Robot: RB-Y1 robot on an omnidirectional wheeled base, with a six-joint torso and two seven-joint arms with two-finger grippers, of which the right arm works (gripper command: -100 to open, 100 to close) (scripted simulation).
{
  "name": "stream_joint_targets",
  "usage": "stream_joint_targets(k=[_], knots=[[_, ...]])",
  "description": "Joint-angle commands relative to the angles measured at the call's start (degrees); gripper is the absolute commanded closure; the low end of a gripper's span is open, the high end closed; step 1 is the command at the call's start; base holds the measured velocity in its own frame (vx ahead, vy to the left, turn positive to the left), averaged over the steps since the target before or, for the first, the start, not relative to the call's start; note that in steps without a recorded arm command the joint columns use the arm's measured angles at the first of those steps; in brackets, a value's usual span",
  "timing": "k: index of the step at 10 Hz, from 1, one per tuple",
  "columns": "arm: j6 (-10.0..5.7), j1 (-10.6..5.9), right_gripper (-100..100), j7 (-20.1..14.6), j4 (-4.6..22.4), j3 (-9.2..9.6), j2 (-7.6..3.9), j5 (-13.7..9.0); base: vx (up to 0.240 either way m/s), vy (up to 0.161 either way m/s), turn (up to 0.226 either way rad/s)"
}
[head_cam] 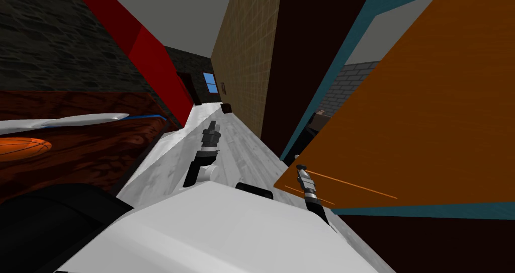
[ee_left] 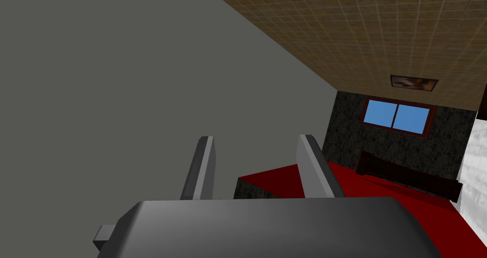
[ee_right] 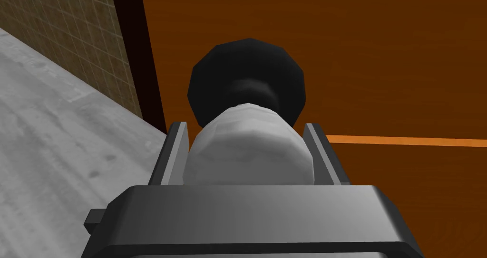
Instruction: Pull the door open
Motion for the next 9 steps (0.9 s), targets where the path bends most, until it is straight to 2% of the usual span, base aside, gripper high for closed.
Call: stream_joint_targets(k=[1,3,4,5,6,9], knots=[[-1.38,0.69,100,-1.4,-0.1,1.19,-1.01,0.6,-0.207,-0.064,0.086],[-2.73,1.52,100,-2.8,-0.3,2.47,-2.12,1.2,-0.224,-0.056,0.073],[-1.93,1.35,100,-2.1,-0.6,2.07,-1.74,1.0,-0.103,-0.017,0.014],[-3.52,2.18,100,-3.1,-0.2,3.04,-2.46,1.5,-0.167,-0.036,0.156],[-3.94,2.34,100,-3.4,-0.1,3.24,-2.65,1.6,-0.223,-0.060,0.148],[-6.93,3.47,100,-5.1,0.8,4.67,-3.98,2.3,-0.197,-0.072,0.126]])
